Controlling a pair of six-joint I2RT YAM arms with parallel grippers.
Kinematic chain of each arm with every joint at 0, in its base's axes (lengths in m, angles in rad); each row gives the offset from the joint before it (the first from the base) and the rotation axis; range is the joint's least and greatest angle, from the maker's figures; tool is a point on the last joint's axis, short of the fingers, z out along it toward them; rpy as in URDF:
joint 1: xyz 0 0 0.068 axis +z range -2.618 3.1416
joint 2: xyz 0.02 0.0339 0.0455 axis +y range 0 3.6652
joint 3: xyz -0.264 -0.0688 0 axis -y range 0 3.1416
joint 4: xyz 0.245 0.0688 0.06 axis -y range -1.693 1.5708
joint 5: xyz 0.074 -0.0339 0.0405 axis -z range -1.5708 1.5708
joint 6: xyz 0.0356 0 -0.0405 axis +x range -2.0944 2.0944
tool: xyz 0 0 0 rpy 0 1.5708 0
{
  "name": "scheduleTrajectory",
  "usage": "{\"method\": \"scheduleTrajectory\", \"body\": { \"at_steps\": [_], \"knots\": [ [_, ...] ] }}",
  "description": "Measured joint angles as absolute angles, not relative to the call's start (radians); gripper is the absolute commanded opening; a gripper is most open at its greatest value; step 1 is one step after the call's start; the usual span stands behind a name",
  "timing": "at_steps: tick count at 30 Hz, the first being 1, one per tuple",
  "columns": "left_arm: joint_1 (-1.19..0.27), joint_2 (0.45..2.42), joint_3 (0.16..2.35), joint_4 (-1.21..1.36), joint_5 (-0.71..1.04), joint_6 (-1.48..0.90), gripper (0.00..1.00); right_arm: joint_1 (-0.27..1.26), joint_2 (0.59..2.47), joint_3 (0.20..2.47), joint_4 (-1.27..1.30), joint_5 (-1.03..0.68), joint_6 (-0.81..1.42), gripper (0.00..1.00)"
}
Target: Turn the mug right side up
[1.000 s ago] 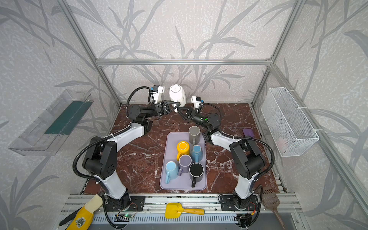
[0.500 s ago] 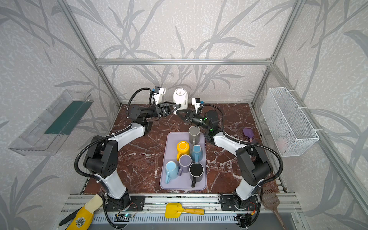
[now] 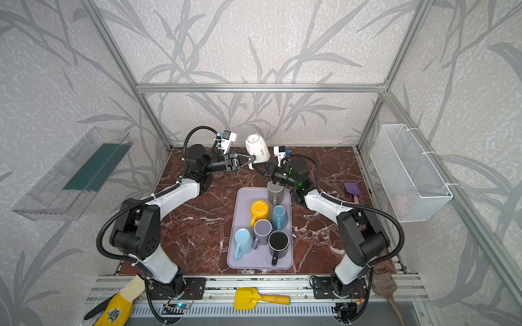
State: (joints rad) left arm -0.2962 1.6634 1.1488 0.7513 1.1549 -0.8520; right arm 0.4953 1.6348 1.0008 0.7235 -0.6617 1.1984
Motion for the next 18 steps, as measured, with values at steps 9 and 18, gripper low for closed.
{"method": "scheduleTrajectory", "body": {
  "at_steps": [9, 18],
  "knots": [
    [-0.313, 1.559, 1.209, 0.216, 0.973, -0.492, 0.34, 0.496, 1.580, 1.001, 0.562, -0.627, 1.069, 0.00],
    [-0.384, 1.560, 1.274, -0.063, 0.793, -0.356, 0.28, 0.511, 1.555, 1.001, 0.388, -0.551, 0.942, 0.00]
  ]
}}
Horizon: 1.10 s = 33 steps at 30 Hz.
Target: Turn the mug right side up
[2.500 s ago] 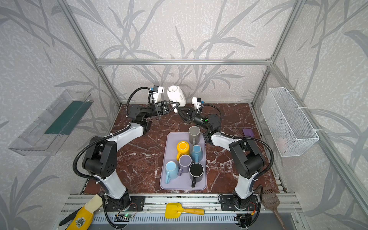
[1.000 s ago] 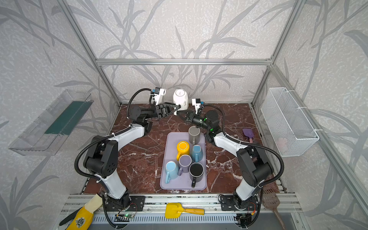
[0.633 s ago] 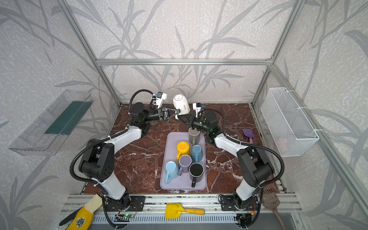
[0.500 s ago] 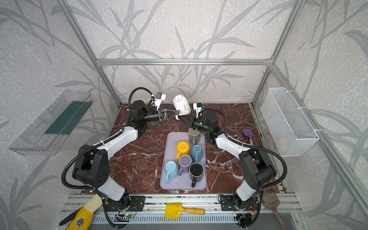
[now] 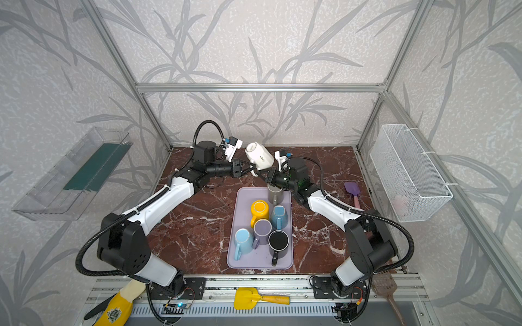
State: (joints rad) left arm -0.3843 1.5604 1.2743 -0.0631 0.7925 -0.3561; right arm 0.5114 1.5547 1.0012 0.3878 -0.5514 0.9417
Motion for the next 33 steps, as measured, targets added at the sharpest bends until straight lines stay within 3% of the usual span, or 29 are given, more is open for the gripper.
{"method": "scheduleTrajectory", "body": {
  "at_steps": [16, 24, 33],
  "knots": [
    [-0.431, 1.560, 1.308, -0.259, 0.612, -0.305, 0.22, 0.609, 1.494, 1.069, 0.113, -0.302, 0.670, 0.00],
    [-0.436, 1.560, 1.308, -0.278, 0.604, -0.305, 0.01, 0.634, 1.486, 1.071, 0.076, -0.235, 0.611, 0.00],
    [-0.435, 1.559, 1.300, -0.251, 0.611, -0.318, 0.00, 0.638, 1.480, 1.071, 0.078, -0.215, 0.599, 0.00]
  ]
}}
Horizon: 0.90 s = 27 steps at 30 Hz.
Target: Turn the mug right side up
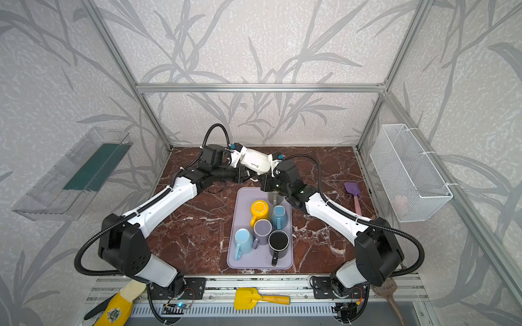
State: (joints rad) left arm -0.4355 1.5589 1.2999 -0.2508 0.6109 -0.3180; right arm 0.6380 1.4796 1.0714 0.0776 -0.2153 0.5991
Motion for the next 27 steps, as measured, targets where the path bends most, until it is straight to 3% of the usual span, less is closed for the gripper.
{"method": "scheduleTrajectory", "body": {
  "at_steps": [2, 15, 27],
  "knots": [
    [-0.434, 1.552, 1.279, -0.214, 0.621, -0.339, 0.00, 0.638, 1.474, 1.071, 0.077, -0.209, 0.596, 0.00],
    [-0.412, 1.543, 1.189, 0.036, 0.699, -0.533, 0.00, 0.662, 1.409, 1.067, 0.142, -0.260, 0.562, 0.33],
    [-0.391, 1.544, 1.157, 0.233, 0.789, -0.670, 0.00, 0.561, 1.372, 0.974, 0.295, -0.376, 0.678, 0.38]
  ]
}}
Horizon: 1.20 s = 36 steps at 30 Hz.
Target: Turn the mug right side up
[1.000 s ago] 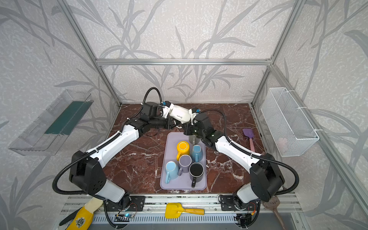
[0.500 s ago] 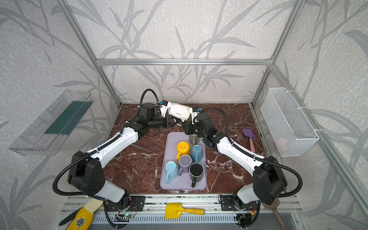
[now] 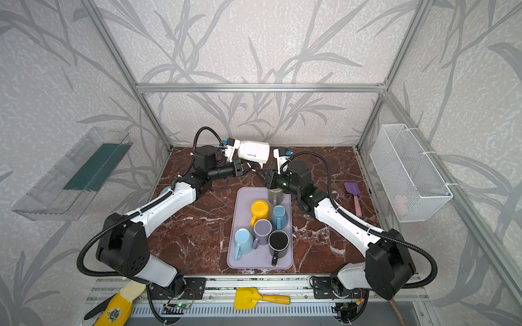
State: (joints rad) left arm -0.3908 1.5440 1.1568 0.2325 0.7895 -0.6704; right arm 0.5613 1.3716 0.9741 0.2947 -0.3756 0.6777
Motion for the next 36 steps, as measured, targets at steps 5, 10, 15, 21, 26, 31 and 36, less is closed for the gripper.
{"method": "scheduleTrajectory", "body": {
  "at_steps": [5, 10, 15, 21, 26, 31, 36],
  "knots": [
    [-0.385, 1.544, 1.154, 0.265, 0.815, -0.701, 0.00, 0.497, 1.375, 0.950, 0.369, -0.448, 0.752, 0.51],
    [-0.380, 1.544, 1.148, 0.323, 0.843, -0.739, 0.00, 0.466, 1.410, 0.949, 0.485, -0.537, 0.825, 0.52],
    [-0.378, 1.550, 1.139, 0.387, 0.879, -0.788, 0.00, 0.455, 1.475, 0.948, 0.598, -0.612, 0.898, 0.48],
    [-0.378, 1.561, 1.132, 0.464, 0.920, -0.835, 0.00, 0.453, 1.536, 0.947, 0.718, -0.667, 0.975, 0.39],
    [-0.375, 1.561, 1.128, 0.496, 0.928, -0.851, 0.00, 0.445, 1.568, 0.947, 0.820, -0.700, 1.039, 0.35],
    [-0.373, 1.561, 1.128, 0.517, 0.937, -0.859, 0.00, 0.441, 1.577, 0.947, 0.867, -0.717, 1.074, 0.34],
    [-0.371, 1.561, 1.127, 0.527, 0.949, -0.865, 0.00, 0.436, 1.577, 0.947, 0.896, -0.716, 1.085, 0.34]
  ]
}}
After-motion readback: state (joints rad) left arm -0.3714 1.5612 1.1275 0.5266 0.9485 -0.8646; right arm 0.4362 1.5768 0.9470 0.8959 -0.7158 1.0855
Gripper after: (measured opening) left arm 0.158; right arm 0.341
